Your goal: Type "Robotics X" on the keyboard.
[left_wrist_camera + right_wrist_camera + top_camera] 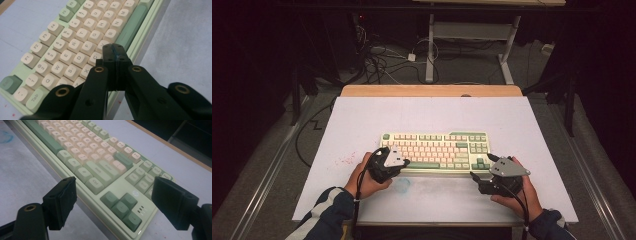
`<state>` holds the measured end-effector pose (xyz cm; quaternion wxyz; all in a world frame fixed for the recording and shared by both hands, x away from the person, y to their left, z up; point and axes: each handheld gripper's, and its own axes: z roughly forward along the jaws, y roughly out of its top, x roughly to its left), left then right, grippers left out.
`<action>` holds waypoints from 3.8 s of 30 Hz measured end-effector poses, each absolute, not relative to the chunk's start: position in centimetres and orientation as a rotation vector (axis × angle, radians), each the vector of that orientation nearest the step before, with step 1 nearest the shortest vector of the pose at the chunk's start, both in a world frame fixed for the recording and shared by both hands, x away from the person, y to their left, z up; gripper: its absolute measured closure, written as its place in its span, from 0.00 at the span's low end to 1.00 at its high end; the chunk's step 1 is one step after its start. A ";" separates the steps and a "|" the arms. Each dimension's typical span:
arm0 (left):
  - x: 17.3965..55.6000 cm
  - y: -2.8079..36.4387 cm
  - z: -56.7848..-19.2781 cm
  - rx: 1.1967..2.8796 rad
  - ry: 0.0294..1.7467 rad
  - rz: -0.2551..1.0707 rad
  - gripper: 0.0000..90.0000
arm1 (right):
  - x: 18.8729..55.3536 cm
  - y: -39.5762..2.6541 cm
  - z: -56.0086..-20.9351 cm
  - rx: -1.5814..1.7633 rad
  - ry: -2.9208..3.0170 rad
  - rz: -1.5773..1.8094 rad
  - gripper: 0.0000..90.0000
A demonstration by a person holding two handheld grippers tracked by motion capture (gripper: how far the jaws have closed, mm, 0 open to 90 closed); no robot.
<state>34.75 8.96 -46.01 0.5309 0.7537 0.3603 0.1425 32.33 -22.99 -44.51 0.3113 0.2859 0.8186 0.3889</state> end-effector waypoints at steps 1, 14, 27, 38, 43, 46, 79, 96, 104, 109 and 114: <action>34.9 8.7 -46.1 1.805 0.858 0.344 0.97 | 32.4 -23.0 -44.6 0.754 2.164 1.026 0.23; 36.2 6.4 -46.8 1.866 0.841 0.341 0.97 | 32.4 -22.8 -44.8 0.745 2.179 1.013 0.24; 35.7 6.5 -46.5 1.865 0.824 0.360 0.97 | 32.4 -22.7 -45.0 0.739 2.193 0.996 0.24; 35.3 8.4 -45.1 1.779 0.817 0.415 0.79 | 32.4 -23.0 -44.8 0.751 2.176 1.007 0.24; 35.0 9.6 -44.9 1.740 0.816 0.448 0.67 | 32.5 -23.3 -44.7 0.760 2.169 1.010 0.24; 34.9 10.2 -44.8 1.711 0.814 0.482 0.59 | 32.5 -23.3 -44.6 0.760 2.164 1.011 0.24; 32.6 17.8 -47.5 1.632 1.025 0.630 0.23 | 35.1 -23.6 -43.2 0.796 2.264 1.079 0.89; 32.7 17.4 -47.9 1.660 1.034 0.613 0.23 | 38.6 -20.2 -44.1 0.749 2.409 0.992 1.00; 32.6 17.5 -47.9 1.672 1.027 0.613 0.23 | 38.8 -19.2 -44.6 0.727 2.437 0.971 1.00; 32.6 17.5 -47.8 1.666 1.030 0.610 0.23 | 38.7 -19.2 -44.8 0.730 2.441 0.962 1.00; 32.3 17.7 -47.4 1.643 1.040 0.597 0.26 | 38.7 -19.2 -45.2 0.741 2.449 0.961 1.00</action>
